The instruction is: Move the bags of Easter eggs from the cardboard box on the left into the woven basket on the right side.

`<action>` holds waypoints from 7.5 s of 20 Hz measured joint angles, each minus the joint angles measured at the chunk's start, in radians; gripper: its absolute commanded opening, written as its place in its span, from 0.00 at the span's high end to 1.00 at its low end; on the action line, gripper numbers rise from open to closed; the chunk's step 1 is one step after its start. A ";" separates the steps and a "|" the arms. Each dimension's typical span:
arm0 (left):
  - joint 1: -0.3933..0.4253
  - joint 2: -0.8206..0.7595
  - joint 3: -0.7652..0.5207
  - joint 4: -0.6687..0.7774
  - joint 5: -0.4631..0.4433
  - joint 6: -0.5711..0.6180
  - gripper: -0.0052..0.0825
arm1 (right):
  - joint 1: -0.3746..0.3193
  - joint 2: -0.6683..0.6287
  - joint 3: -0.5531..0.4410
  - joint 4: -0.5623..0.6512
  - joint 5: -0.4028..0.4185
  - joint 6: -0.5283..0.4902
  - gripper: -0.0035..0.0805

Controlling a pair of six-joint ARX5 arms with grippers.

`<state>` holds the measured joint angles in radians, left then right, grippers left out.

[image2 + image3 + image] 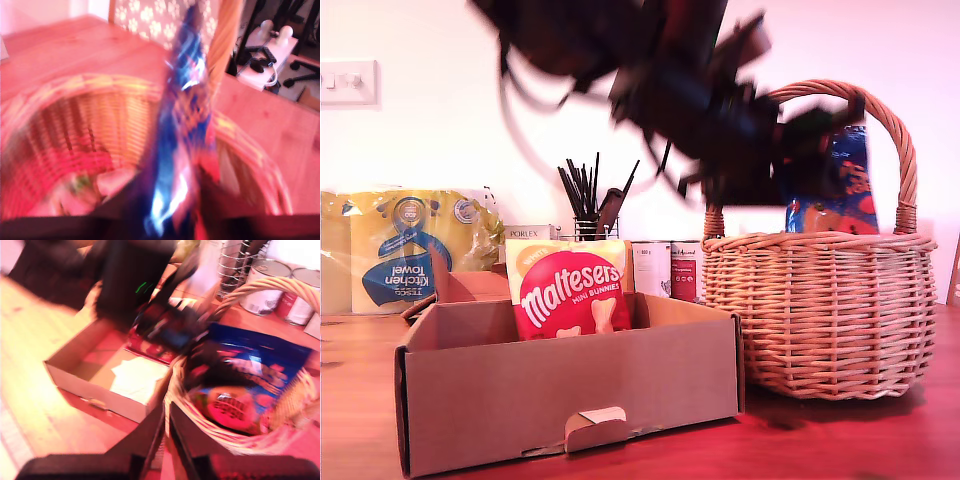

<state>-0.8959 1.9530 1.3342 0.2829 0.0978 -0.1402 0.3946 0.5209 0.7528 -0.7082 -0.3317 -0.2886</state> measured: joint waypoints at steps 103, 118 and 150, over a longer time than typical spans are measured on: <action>0.090 -0.489 -0.455 0.168 0.369 0.198 0.96 | 0.000 0.000 0.000 0.002 0.002 -0.002 0.97; 0.045 -0.037 -0.068 0.015 0.099 0.198 0.96 | 0.000 0.000 0.000 -0.002 0.018 -0.021 0.97; 0.027 -0.032 0.004 -0.240 0.259 0.265 0.19 | 0.000 0.457 0.000 0.438 0.070 -0.053 0.97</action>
<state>-0.8688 1.9213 1.3380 0.0433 0.3573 0.1246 0.3943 0.9783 0.7532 -0.2703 -0.2619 -0.3416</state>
